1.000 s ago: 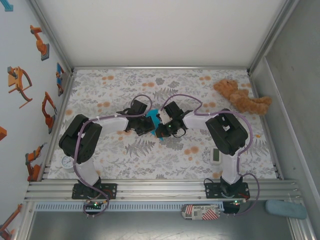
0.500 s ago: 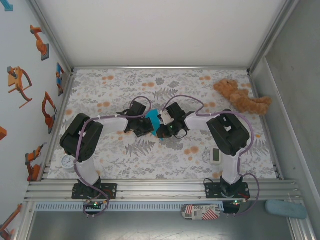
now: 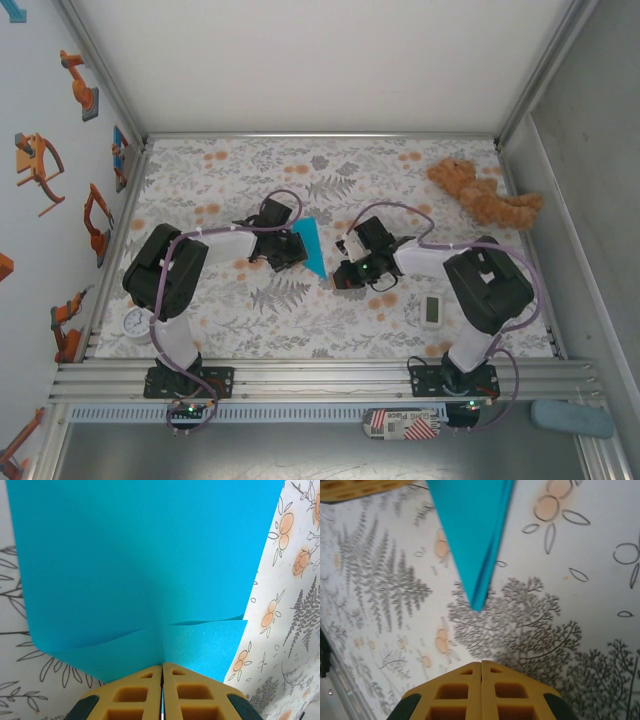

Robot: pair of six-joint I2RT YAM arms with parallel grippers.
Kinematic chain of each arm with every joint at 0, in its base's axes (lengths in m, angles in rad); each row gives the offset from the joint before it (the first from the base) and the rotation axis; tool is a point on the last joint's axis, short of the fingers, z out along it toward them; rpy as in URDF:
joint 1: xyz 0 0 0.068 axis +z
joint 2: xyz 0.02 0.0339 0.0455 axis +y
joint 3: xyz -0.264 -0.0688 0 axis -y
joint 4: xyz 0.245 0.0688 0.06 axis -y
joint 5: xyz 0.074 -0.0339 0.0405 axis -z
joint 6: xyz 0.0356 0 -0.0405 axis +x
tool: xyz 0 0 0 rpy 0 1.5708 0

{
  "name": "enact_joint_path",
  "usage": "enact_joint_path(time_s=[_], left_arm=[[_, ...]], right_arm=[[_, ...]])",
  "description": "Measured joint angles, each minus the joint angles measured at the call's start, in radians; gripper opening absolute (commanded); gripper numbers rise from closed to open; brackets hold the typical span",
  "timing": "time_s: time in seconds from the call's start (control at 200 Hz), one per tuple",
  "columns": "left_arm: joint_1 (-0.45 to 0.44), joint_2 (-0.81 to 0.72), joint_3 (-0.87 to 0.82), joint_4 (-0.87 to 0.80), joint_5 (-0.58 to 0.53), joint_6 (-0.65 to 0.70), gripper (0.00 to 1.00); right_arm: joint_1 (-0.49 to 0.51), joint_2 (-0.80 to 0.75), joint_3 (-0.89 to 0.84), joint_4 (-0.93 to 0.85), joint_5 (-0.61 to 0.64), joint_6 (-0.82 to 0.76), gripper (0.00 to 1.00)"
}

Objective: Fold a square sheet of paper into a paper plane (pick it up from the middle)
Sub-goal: Third fold the triangle at the center of the table.

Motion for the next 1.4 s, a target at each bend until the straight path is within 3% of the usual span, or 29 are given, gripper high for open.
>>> enact_joint_path(time_s=[0.175, 0.501, 0.901, 1.157, 1.397], left_arm=[[0.000, 0.002, 0.003, -0.001, 0.000, 0.000, 0.10], [0.001, 0.003, 0.005, -0.001, 0.001, 0.000, 0.10], [0.008, 0.004, 0.004, 0.013, 0.016, 0.043, 0.16], [0.089, 0.003, -0.051, 0.111, 0.118, 0.089, 0.19], [0.185, 0.002, -0.056, 0.116, 0.140, 0.135, 0.19]], right_arm=[[0.000, -0.002, 0.065, 0.018, 0.002, 0.023, 0.00], [0.021, 0.214, 0.235, 0.049, -0.004, 0.054, 0.00], [0.029, 0.259, 0.264, 0.024, 0.015, 0.034, 0.00], [0.029, 0.256, 0.253, 0.037, 0.018, 0.025, 0.00], [0.029, 0.253, 0.249, 0.042, 0.019, 0.023, 0.00]])
